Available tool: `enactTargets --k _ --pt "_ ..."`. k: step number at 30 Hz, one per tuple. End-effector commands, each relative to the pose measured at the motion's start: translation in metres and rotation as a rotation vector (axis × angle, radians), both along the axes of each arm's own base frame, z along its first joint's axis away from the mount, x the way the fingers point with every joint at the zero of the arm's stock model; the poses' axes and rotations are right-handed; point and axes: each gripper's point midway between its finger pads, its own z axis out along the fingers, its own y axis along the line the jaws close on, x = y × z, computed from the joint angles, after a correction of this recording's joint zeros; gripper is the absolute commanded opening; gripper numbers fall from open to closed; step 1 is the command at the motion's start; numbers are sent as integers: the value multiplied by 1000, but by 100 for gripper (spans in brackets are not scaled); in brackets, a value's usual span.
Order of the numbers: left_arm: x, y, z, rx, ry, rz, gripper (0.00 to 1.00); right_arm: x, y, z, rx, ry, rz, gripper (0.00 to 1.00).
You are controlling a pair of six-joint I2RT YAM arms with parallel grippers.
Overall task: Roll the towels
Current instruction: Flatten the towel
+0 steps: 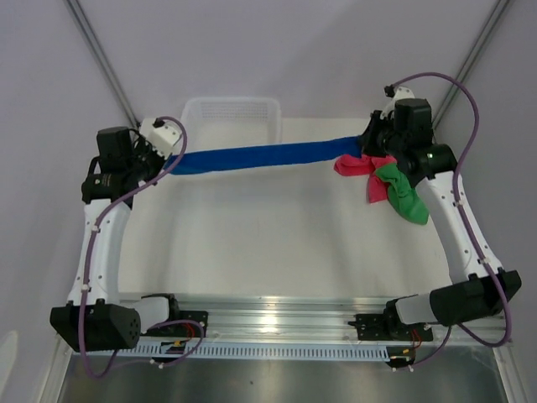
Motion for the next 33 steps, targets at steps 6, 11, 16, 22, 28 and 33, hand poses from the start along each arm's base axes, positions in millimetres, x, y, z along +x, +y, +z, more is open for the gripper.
enactTargets --k 6,11,16,22,28,33 --pt "-29 -13 -107 66 130 -192 4 -56 2 -114 57 130 52 0" --pt "-59 -13 -193 119 322 -308 6 -96 -4 -215 80 357 -13 0" --pt "-93 -4 -254 155 517 -371 23 -129 -5 -271 97 505 -50 0" --pt "-120 4 -266 208 555 -394 50 -139 -9 -270 79 504 -82 1" --pt "-134 3 -248 222 511 -396 62 -146 -18 -260 34 484 -108 44" --pt "-121 4 -205 159 442 -323 60 -140 -46 -223 -39 398 -209 56"
